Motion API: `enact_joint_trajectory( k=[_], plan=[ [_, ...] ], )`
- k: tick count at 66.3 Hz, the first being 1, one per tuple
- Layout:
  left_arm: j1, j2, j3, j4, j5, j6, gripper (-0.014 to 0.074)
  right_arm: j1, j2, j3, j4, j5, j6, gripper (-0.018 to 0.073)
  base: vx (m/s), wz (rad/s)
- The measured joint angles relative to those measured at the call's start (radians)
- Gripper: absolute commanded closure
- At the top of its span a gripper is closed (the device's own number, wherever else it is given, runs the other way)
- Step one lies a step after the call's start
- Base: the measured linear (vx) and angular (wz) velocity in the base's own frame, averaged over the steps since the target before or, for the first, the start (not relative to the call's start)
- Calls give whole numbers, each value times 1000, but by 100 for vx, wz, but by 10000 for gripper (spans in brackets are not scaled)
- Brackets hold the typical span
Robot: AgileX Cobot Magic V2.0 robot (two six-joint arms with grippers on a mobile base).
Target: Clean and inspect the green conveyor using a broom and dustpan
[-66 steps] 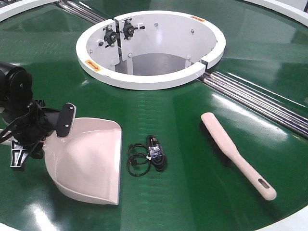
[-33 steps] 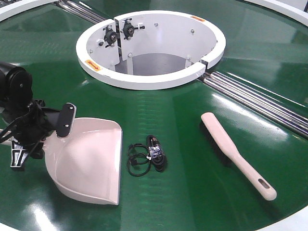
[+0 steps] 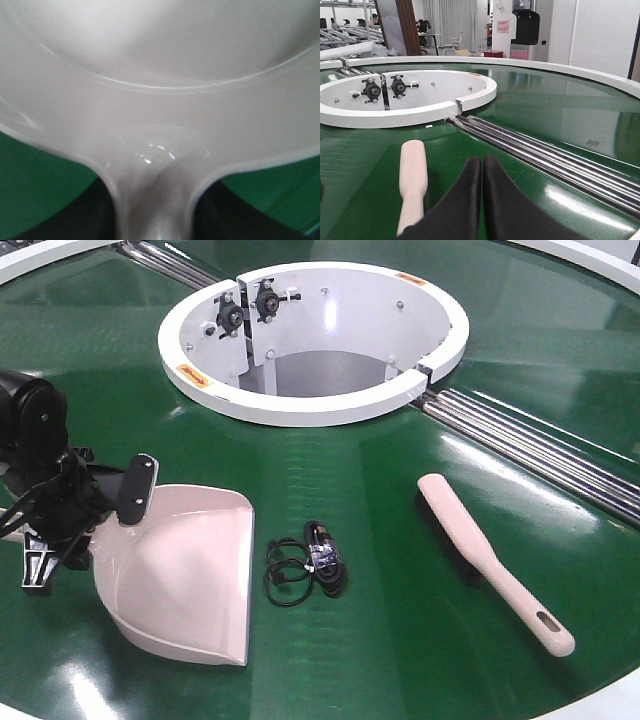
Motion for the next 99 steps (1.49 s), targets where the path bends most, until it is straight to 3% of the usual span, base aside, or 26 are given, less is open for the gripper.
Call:
enact_joint_trajectory(
  k=[29, 42, 65, 73, 88, 99],
  plan=[
    [0, 0, 0, -1, 0, 0, 603, 0, 0, -18, 16, -136, 5, 568, 0, 0],
    [0, 0, 0, -1, 0, 0, 603, 0, 69, -202, 19, -8, 22, 568, 0, 0],
    [0, 0, 0, -2, 0, 0, 603, 0, 428, -484, 48, 294, 23, 568, 0, 0],
    [0, 0, 0, -2, 0, 0, 603, 0, 506, -503, 85, 368, 23, 568, 0, 0],
    [0, 0, 0, -2, 0, 0, 603, 0, 576, -509, 99, 383, 26, 557, 0, 0],
    [0, 0, 0, -2, 0, 0, 603, 0, 615, -544, 99, 457, 20, 484, 0, 0]
  ],
)
